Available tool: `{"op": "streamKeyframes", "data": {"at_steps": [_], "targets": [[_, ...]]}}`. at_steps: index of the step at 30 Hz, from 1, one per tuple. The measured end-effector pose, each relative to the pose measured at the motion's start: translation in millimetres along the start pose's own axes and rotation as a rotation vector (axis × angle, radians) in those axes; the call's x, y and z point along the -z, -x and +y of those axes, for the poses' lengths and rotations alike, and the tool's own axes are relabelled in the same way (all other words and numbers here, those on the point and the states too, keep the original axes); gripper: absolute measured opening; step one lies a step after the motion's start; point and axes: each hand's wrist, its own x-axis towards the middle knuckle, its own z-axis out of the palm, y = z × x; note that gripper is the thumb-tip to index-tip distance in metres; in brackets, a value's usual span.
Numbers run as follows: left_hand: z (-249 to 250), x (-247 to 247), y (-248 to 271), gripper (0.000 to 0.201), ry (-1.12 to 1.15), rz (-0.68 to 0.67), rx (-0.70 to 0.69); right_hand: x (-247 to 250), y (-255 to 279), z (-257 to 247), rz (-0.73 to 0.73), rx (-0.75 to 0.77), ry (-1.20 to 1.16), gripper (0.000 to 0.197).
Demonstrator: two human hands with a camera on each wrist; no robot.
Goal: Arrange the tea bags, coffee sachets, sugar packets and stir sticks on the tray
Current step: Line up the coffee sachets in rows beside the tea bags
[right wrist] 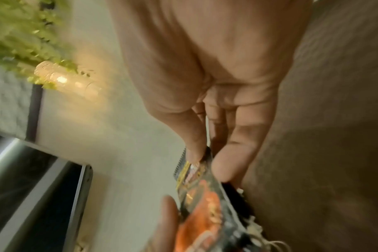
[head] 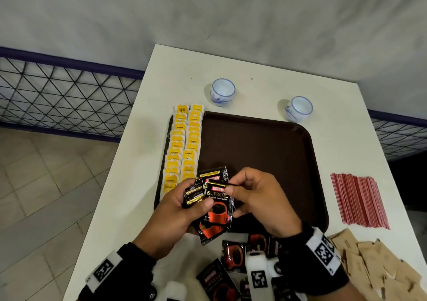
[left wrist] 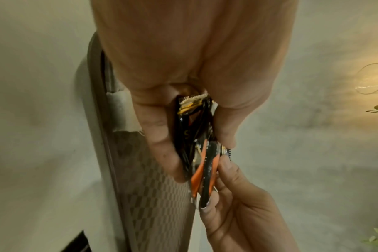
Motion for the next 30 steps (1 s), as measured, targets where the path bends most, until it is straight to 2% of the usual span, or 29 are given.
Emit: {"op": "streamKeyframes", "data": {"at_steps": [4, 7, 10, 15, 19, 22, 28, 30], "targets": [[-0.5, 10.2, -7.6, 0.036, -0.054, 0.033, -0.047, 2.1, -15.3, -8.3, -0.063, -0.156, -0.058, 0.012], [2.3, 15.6, -11.9, 0.035, -0.069, 0.037, -0.069, 3.5, -25.0, -13.0, -0.097, -0.205, -0.095, 0.009], [5.2, 20.8, -17.2, 0.037, -0.027, 0.042, -0.058, 2.8, -32.4, -19.8, -0.109, -0.215, -0.109, 0.006], [10.6, 26.1, -28.2, 0.029, -0.015, 0.069, -0.046, 3.7, -43.9, -29.3, -0.14, -0.197, -0.135, 0.007], [15.3, 36.3, -32.3, 0.03, -0.037, 0.095, -0.055, 15.0, -60.8, -42.1, -0.047, -0.119, -0.127, 0.007], [19.5, 49.6, -30.0, 0.031, -0.044, 0.136, -0.074, 30.3, -83.9, -55.0, 0.023, -0.041, -0.043, 0.01], [13.5, 75.6, -26.7, 0.031, 0.024, 0.251, -0.055, 47.0, -158.1, -61.5, 0.087, 0.022, 0.338, 0.012], [8.8, 80.2, -24.5, 0.042, 0.04, 0.261, -0.038, 43.7, -176.8, -61.1, 0.086, 0.031, 0.401, 0.009]]}}
